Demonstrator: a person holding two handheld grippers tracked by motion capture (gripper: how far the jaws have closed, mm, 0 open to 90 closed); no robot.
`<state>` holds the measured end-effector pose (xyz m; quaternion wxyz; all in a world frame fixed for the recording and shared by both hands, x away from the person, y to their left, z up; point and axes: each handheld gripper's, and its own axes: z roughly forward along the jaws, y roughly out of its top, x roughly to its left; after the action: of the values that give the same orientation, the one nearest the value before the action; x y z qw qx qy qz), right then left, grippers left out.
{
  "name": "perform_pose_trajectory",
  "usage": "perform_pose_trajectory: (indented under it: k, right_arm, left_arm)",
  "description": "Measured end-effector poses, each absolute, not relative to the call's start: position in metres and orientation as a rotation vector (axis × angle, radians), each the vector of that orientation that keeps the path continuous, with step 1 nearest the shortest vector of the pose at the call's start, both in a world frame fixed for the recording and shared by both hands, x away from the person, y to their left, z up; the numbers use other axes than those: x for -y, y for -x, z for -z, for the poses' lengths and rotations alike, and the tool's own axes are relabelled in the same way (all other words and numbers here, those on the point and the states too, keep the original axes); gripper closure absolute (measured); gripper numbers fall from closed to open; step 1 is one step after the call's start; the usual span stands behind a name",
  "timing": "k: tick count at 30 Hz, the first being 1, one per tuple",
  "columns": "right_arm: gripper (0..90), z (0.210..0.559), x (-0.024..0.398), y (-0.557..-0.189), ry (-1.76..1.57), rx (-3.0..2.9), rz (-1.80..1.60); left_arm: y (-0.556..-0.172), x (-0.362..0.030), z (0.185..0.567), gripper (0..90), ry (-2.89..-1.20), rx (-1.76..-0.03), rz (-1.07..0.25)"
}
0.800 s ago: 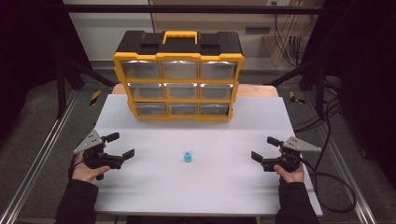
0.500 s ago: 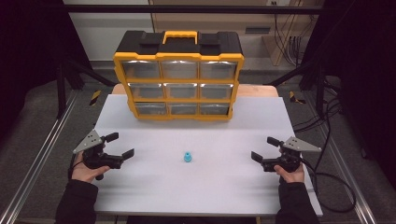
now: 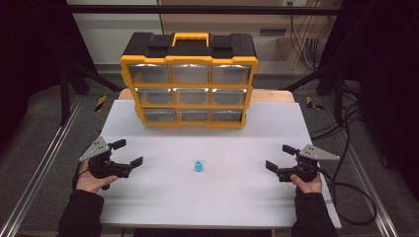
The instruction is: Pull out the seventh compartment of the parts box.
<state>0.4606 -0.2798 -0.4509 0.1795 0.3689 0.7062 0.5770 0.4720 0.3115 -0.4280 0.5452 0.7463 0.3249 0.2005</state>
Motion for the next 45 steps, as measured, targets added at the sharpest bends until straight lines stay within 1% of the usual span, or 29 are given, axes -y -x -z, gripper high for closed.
perform_pose_trajectory:
  k: [19, 20, 23, 27, 45]
  right_arm:
    - [0.6, 0.451, 0.28, -0.46, -1.047, -2.002, -1.632]
    - [0.6, 0.451, 0.28, -0.46, -1.046, -2.002, -1.633]
    - [0.6, 0.451, 0.28, -0.46, -1.044, -2.004, -1.631]
    - [0.6, 0.451, 0.28, -0.461, -1.038, -2.004, -1.625]
    - [0.6, 0.451, 0.28, -0.461, -1.04, -2.009, -1.621]
  left_arm:
    - [-0.478, -0.297, 0.416, 0.0, -1.817, -0.738, -0.511]
    - [-0.479, -0.297, 0.413, 0.0, -1.84, -0.726, -0.533]
    - [-0.479, -0.296, 0.409, 0.0, -1.822, -0.723, -0.534]
    - [-0.48, -0.294, 0.405, 0.0, -1.837, -0.702, -0.546]
    - [-0.493, -0.285, 0.389, 0.0, -1.907, -0.661, -0.593]
